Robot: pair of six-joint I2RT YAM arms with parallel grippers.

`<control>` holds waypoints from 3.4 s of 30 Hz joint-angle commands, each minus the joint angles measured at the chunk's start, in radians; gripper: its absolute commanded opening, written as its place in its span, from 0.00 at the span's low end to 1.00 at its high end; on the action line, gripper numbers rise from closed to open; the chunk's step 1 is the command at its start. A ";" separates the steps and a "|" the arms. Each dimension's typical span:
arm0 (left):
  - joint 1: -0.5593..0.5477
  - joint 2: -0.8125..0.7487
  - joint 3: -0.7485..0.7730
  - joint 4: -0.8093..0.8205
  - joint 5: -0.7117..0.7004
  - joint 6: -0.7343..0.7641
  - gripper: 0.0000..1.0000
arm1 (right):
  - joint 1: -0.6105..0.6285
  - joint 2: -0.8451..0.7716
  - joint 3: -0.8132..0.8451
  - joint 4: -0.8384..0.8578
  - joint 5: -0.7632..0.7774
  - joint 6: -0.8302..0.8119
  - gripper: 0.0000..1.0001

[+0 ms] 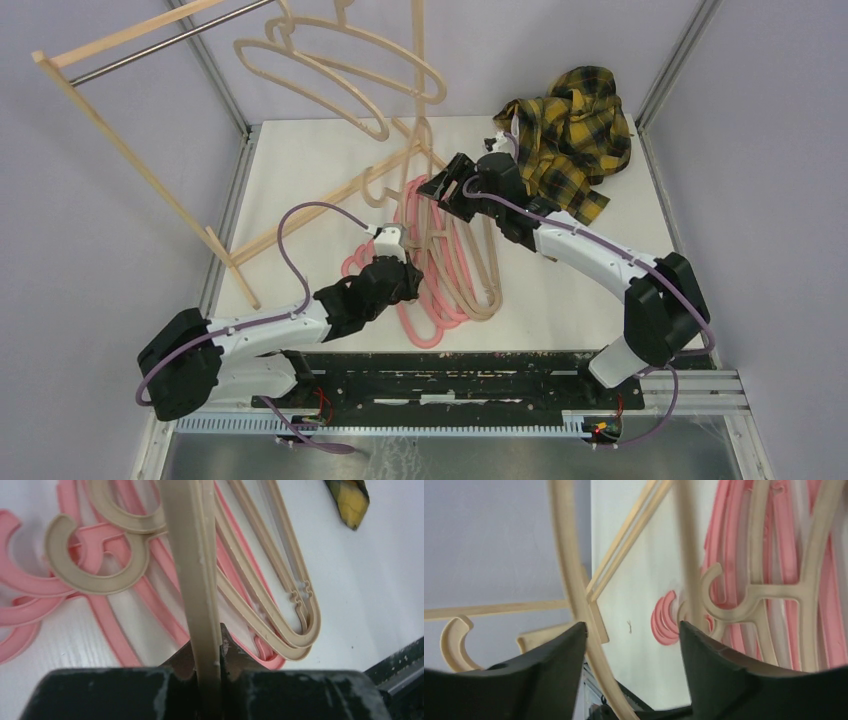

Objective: Organize the hangers

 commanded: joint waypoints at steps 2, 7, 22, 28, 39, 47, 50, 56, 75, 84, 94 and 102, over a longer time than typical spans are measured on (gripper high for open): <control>0.005 -0.117 0.040 -0.159 -0.253 -0.137 0.03 | -0.035 -0.120 -0.014 -0.199 0.098 -0.135 0.85; 0.005 -0.203 0.083 -0.336 -0.396 -0.202 0.03 | -0.066 -0.204 -0.022 -0.333 0.206 -0.242 0.92; 0.149 -0.246 0.188 -0.653 -0.642 -0.220 0.03 | -0.124 -0.361 -0.062 -0.447 0.271 -0.358 0.94; 0.342 -0.265 0.236 -0.610 -0.616 -0.102 0.03 | -0.154 -0.399 -0.077 -0.468 0.268 -0.386 0.94; 0.485 -0.039 0.637 -0.517 -0.523 0.157 0.03 | -0.220 -0.408 -0.072 -0.476 0.244 -0.407 0.95; 0.508 0.107 0.869 -0.512 -0.500 0.260 0.03 | -0.247 -0.374 -0.056 -0.467 0.222 -0.406 0.95; 0.537 0.149 0.932 -0.531 -0.468 0.278 0.03 | -0.257 -0.365 -0.056 -0.465 0.215 -0.404 0.95; 0.600 0.220 1.043 -0.605 -0.379 0.293 0.03 | -0.274 -0.359 -0.046 -0.464 0.209 -0.402 0.95; 0.715 0.363 1.196 -0.706 -0.230 0.294 0.03 | -0.308 -0.336 -0.021 -0.473 0.184 -0.415 0.94; 0.708 0.446 1.219 -0.748 -0.083 0.282 0.03 | -0.320 -0.327 -0.040 -0.454 0.175 -0.408 0.94; 0.597 0.543 1.382 -0.813 0.012 0.346 0.03 | -0.343 -0.337 -0.060 -0.440 0.162 -0.398 0.94; 0.545 0.655 1.525 -0.872 0.065 0.355 0.03 | -0.363 -0.360 -0.079 -0.439 0.155 -0.397 0.94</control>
